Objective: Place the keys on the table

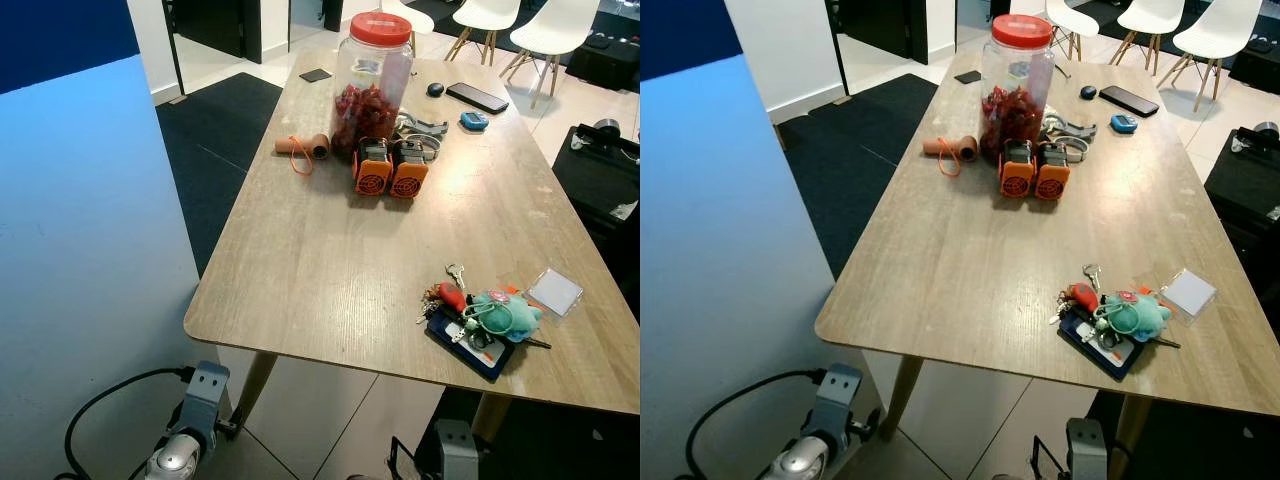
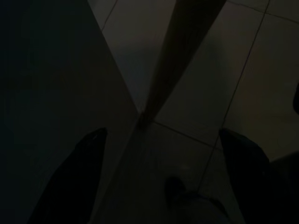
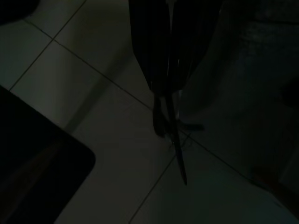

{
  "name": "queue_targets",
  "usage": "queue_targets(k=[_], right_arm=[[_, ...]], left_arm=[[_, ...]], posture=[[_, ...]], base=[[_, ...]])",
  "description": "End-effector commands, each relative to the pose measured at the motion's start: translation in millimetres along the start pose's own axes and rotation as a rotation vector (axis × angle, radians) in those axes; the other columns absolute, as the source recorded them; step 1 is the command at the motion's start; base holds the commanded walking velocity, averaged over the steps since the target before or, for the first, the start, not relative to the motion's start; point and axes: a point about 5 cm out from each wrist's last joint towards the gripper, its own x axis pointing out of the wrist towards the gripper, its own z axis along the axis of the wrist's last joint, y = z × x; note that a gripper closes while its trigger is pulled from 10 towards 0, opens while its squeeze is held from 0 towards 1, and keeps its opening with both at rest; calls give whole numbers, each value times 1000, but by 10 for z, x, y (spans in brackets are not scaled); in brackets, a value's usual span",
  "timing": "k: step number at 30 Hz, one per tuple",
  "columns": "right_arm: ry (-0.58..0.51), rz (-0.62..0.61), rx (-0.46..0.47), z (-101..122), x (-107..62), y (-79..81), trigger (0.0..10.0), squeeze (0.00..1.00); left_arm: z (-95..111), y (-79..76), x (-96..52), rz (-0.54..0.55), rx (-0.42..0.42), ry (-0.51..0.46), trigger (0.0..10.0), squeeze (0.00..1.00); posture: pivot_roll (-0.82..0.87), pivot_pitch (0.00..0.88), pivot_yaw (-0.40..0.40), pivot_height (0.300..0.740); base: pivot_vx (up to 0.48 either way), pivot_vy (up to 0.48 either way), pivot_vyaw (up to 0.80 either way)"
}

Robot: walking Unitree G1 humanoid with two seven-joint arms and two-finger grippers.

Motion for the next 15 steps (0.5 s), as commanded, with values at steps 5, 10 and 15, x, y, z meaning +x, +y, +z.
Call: queue_targets(k=[5,10,15], right_arm=[[11,1,18,-16,4,20,10000,0],[15,1,19,-19,5,24,10000,0],[19,3,18,-25,4,22,10000,0]], left_arm=[[-66,21,-13,7,-18,46,10000,0],[-68,45,-7,10,-26,63,10000,0],[-78,55,-3,15,-28,84,10000,0]], posture=[[57,36,-43,740],[57,36,-41,740],[58,37,-41,740]], base=[[0,0,0],[0,0,0],[0,0,0]])
